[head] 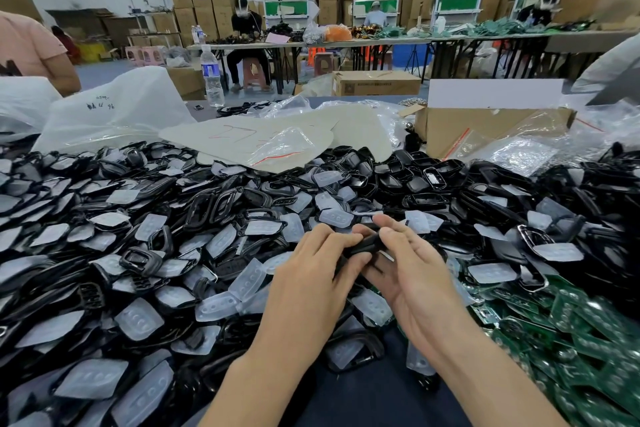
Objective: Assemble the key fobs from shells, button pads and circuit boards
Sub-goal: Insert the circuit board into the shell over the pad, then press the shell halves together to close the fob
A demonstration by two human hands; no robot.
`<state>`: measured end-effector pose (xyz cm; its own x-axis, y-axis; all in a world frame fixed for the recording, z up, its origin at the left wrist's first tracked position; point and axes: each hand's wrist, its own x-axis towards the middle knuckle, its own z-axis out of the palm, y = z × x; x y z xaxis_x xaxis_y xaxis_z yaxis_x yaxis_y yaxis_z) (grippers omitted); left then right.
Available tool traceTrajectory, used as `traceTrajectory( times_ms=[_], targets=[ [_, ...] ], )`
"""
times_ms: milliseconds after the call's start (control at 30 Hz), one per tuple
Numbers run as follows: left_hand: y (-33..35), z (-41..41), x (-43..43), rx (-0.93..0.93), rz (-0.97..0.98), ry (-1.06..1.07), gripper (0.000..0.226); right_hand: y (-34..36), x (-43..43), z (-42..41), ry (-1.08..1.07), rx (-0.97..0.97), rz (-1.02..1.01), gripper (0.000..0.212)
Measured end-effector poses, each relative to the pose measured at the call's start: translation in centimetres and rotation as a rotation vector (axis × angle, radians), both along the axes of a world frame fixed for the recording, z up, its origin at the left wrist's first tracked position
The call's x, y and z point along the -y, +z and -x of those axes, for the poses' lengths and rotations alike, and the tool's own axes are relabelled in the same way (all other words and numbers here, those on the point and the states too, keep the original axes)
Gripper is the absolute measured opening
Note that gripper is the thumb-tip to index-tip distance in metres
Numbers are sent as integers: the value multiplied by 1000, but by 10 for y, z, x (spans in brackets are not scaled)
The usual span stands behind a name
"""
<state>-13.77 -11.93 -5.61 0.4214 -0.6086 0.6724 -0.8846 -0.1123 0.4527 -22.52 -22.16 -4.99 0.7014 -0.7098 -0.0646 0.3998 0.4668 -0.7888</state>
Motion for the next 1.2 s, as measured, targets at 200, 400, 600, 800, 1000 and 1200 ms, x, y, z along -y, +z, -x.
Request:
traceTrajectory(
  times_ms=[200,400,600,800,1000,1200],
  targets=[
    [0,2,1,-34,11,-10,28,1,0,1,-11,9,-14,17],
    [-2,1,3,-77,28,-24,30,2,-2,3,-12,25,-21,15],
    [-3,-1,3,-164,59,-50,27,0,-1,2,40,27,70,8],
    [-1,-3,3,-212,115,-47,15,-2,7,9,17,-155,556,12],
    [2,-1,-1,-181,112,-14,15,-3,7,10,12,-254,692,24],
    [2,0,-1,-182,115,-10,16,-1,4,10,-23,-263,725,26]
  ],
)
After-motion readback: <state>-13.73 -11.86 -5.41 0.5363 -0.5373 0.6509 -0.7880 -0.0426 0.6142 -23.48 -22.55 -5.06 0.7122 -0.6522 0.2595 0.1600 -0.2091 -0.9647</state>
